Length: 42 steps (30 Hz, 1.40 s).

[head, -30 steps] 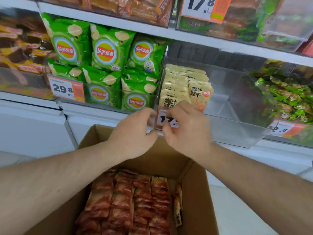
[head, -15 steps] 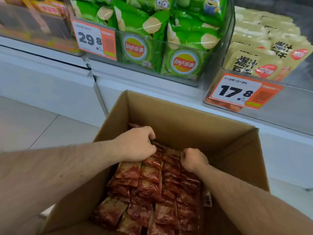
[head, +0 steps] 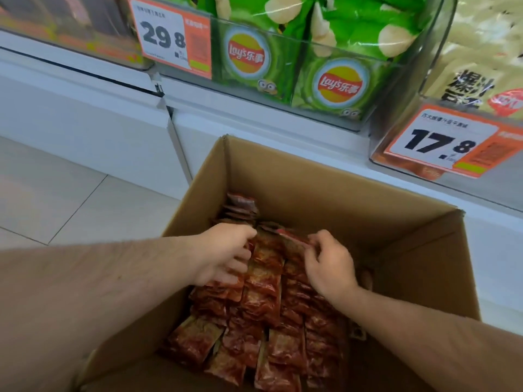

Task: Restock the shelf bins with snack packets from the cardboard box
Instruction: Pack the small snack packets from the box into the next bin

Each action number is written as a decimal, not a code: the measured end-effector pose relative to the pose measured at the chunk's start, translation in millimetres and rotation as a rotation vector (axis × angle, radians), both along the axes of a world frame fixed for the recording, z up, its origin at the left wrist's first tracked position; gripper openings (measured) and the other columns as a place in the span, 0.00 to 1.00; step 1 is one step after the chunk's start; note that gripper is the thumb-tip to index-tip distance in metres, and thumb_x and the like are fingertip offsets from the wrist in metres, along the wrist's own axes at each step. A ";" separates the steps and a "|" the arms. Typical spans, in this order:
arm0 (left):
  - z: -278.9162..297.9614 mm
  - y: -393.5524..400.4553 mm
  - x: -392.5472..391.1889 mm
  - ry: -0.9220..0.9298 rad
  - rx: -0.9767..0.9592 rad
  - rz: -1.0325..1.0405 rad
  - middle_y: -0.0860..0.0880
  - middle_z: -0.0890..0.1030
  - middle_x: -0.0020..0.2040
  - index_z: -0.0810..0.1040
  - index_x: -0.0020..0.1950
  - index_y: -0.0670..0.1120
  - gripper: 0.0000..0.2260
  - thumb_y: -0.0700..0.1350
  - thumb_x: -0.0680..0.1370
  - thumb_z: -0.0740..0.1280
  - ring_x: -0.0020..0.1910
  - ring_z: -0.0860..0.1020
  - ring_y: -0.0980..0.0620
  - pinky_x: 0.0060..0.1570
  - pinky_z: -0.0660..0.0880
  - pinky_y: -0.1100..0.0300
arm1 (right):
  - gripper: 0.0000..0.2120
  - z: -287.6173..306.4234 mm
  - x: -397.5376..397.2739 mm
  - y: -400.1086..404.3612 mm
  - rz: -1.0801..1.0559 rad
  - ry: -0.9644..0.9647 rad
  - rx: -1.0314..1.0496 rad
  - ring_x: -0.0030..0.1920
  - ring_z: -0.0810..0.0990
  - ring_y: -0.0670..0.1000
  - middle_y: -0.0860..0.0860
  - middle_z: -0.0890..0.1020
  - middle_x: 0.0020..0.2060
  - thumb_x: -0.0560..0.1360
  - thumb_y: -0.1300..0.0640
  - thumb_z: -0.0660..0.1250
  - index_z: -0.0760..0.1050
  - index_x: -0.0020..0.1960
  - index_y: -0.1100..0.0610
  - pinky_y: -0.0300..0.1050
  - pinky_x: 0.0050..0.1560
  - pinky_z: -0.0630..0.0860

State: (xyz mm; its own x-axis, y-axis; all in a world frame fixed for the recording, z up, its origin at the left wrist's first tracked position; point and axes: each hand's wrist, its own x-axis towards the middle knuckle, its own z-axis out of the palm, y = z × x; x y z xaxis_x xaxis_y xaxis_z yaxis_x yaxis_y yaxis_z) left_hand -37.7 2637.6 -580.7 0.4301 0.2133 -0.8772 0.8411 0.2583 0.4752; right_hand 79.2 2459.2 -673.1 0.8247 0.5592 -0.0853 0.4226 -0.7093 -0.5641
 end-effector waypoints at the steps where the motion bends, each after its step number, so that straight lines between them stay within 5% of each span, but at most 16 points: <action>1: -1.7 -0.1 -2.7 0.015 -0.083 0.085 0.41 0.74 0.68 0.62 0.77 0.43 0.28 0.58 0.82 0.58 0.61 0.76 0.41 0.54 0.77 0.46 | 0.03 10.3 -12.9 -2.3 0.061 -0.008 0.076 0.47 0.79 0.53 0.49 0.79 0.43 0.78 0.56 0.63 0.74 0.48 0.55 0.48 0.48 0.76; 4: -1.9 -0.2 -6.9 0.001 -0.255 0.222 0.40 0.79 0.62 0.72 0.68 0.43 0.26 0.62 0.80 0.60 0.56 0.79 0.41 0.46 0.79 0.46 | 0.06 35.5 -50.8 -5.4 0.269 -0.045 0.233 0.51 0.79 0.50 0.49 0.81 0.49 0.77 0.54 0.61 0.76 0.50 0.54 0.46 0.54 0.76; 7: -0.7 -0.2 -8.5 -0.053 -0.108 0.190 0.42 0.84 0.47 0.79 0.56 0.41 0.08 0.41 0.79 0.67 0.42 0.83 0.46 0.35 0.81 0.54 | 0.05 41.2 -70.7 -5.2 0.481 -0.106 0.317 0.54 0.78 0.48 0.49 0.80 0.54 0.75 0.53 0.63 0.72 0.50 0.52 0.40 0.56 0.72; 9: -5.4 3.5 -10.9 -0.056 0.063 0.183 0.40 0.85 0.45 0.80 0.53 0.40 0.08 0.31 0.76 0.67 0.41 0.83 0.43 0.41 0.81 0.51 | 0.11 30.7 -68.5 -6.2 0.502 -0.064 0.287 0.55 0.77 0.47 0.48 0.80 0.55 0.74 0.51 0.64 0.73 0.55 0.52 0.39 0.57 0.72; 12: -5.2 11.0 -14.3 -0.041 0.153 0.150 0.40 0.85 0.47 0.79 0.51 0.40 0.09 0.29 0.74 0.67 0.48 0.83 0.40 0.53 0.79 0.49 | 0.12 2.6 -40.3 -0.2 0.252 0.013 0.138 0.52 0.79 0.48 0.48 0.80 0.51 0.74 0.52 0.65 0.78 0.55 0.54 0.38 0.54 0.72; 18: -13.9 23.2 -12.1 -0.012 0.190 0.154 0.41 0.85 0.48 0.79 0.51 0.41 0.08 0.31 0.75 0.67 0.49 0.83 0.41 0.52 0.78 0.52 | 0.15 -59.9 35.7 45.6 -0.176 0.159 -0.184 0.62 0.78 0.57 0.54 0.82 0.59 0.78 0.53 0.64 0.80 0.62 0.54 0.45 0.59 0.74; 26: -18.8 25.9 -1.3 0.013 0.150 0.184 0.42 0.85 0.49 0.78 0.52 0.44 0.09 0.34 0.74 0.68 0.49 0.83 0.41 0.56 0.78 0.49 | 0.12 -87.8 54.7 70.7 -0.270 0.217 -0.202 0.60 0.79 0.58 0.55 0.83 0.57 0.77 0.61 0.64 0.83 0.56 0.55 0.44 0.58 0.74; 32: -6.1 12.1 0.5 -0.009 0.105 0.305 0.40 0.82 0.54 0.77 0.59 0.41 0.11 0.38 0.77 0.65 0.53 0.80 0.40 0.58 0.76 0.46 | 0.05 -19.0 35.0 47.5 -0.114 0.150 -0.048 0.49 0.80 0.55 0.52 0.82 0.42 0.77 0.57 0.68 0.78 0.43 0.55 0.41 0.46 0.72; 35: 7.8 1.8 2.6 -0.085 0.047 0.383 0.40 0.81 0.45 0.76 0.53 0.39 0.05 0.36 0.79 0.63 0.44 0.80 0.41 0.44 0.76 0.53 | 0.04 34.5 16.0 22.7 -0.054 0.091 0.053 0.52 0.79 0.49 0.50 0.83 0.50 0.78 0.57 0.67 0.76 0.45 0.56 0.36 0.53 0.71; 38: 23.2 -10.0 3.8 -0.158 0.031 0.409 0.41 0.79 0.43 0.75 0.51 0.39 0.04 0.36 0.78 0.62 0.44 0.79 0.41 0.53 0.76 0.51 | 0.04 87.6 -8.1 -6.3 0.033 0.004 0.196 0.50 0.80 0.40 0.45 0.82 0.50 0.78 0.59 0.67 0.74 0.45 0.54 0.31 0.52 0.74; 40: 34.5 -19.2 2.0 -0.206 -0.031 0.419 0.41 0.78 0.40 0.76 0.49 0.40 0.05 0.39 0.78 0.61 0.39 0.78 0.43 0.49 0.76 0.51 | 0.06 113.5 -22.8 -21.6 0.159 -0.110 0.282 0.53 0.76 0.30 0.41 0.80 0.54 0.77 0.61 0.68 0.73 0.45 0.53 0.23 0.53 0.69; 42: 44.0 -28.7 1.7 -0.257 -0.144 0.408 0.42 0.81 0.39 0.78 0.47 0.42 0.11 0.45 0.79 0.58 0.37 0.79 0.43 0.50 0.78 0.49 | 0.06 129.0 -33.2 -35.3 0.308 -0.215 0.331 0.62 0.73 0.34 0.43 0.79 0.60 0.77 0.60 0.68 0.73 0.47 0.50 0.24 0.61 0.67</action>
